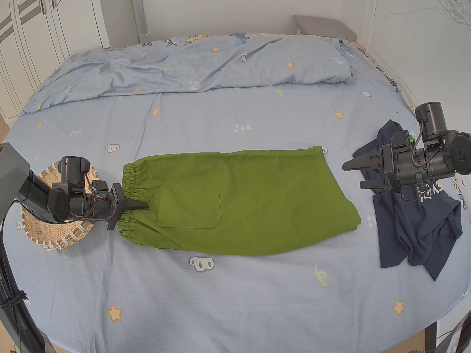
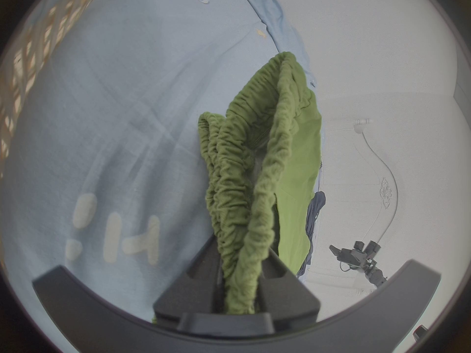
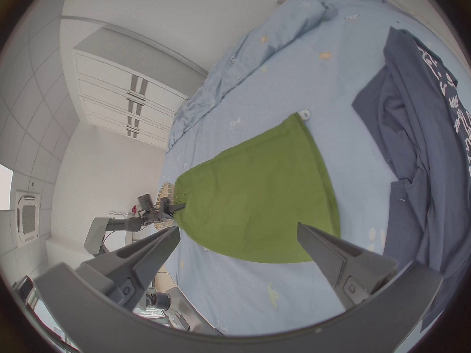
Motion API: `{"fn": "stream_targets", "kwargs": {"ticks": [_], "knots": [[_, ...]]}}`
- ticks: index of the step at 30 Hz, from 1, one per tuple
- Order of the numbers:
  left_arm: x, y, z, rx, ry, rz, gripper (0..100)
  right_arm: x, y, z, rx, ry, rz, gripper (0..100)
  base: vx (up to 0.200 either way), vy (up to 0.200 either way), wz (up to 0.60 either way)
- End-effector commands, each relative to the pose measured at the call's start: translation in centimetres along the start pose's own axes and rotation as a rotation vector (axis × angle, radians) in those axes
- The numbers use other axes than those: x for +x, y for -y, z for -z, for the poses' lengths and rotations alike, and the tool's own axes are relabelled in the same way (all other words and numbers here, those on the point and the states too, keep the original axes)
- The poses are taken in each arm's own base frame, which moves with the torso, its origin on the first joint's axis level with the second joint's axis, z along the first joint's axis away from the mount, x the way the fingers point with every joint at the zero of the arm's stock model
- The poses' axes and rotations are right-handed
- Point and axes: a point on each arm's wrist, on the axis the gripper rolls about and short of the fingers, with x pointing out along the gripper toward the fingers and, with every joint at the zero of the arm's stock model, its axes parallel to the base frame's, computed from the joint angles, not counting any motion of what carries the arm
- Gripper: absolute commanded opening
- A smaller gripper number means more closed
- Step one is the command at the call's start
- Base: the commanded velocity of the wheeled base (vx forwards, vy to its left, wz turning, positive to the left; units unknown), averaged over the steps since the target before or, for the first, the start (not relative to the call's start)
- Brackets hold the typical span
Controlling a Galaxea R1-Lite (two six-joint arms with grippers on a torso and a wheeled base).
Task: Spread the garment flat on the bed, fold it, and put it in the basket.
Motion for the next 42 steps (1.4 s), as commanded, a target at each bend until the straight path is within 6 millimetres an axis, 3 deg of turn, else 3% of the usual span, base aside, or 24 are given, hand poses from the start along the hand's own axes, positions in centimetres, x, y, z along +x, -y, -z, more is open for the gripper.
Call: {"fn": "stream_targets", "kwargs": {"ticks": [1,4,10,26,41,42], "knots": [[-0.9,0.8,-0.3,0.015,0.012,0.025,0,2.0,3.5,-0.4,0.076,-0.036,0.048,100,0.000,0.000,0.00],[-1.0,0.8,-0.3,0.016,0.013,0.026,0,3.6,6.2,-0.7,0.138,-0.075,0.106,100,0.000,0.000,0.00],[-1.0,0.8,-0.2,0.017,0.010,0.027,0,5.2,8.9,-0.6,0.151,-0.126,0.174,100,0.000,0.000,0.00],[-0.7,0.7,0.0,0.016,0.004,0.025,0,7.6,11.2,0.7,0.251,-0.241,0.065,100,0.000,0.000,0.00],[-0.9,0.6,-0.2,0.015,0.009,0.025,0,7.4,11.1,-0.2,0.322,-0.289,-0.101,100,0.000,0.000,0.00],[-0.9,0.6,-0.2,0.015,0.009,0.025,0,7.2,11.2,-0.3,0.328,-0.287,-0.102,0,0.000,0.000,0.00]]}}
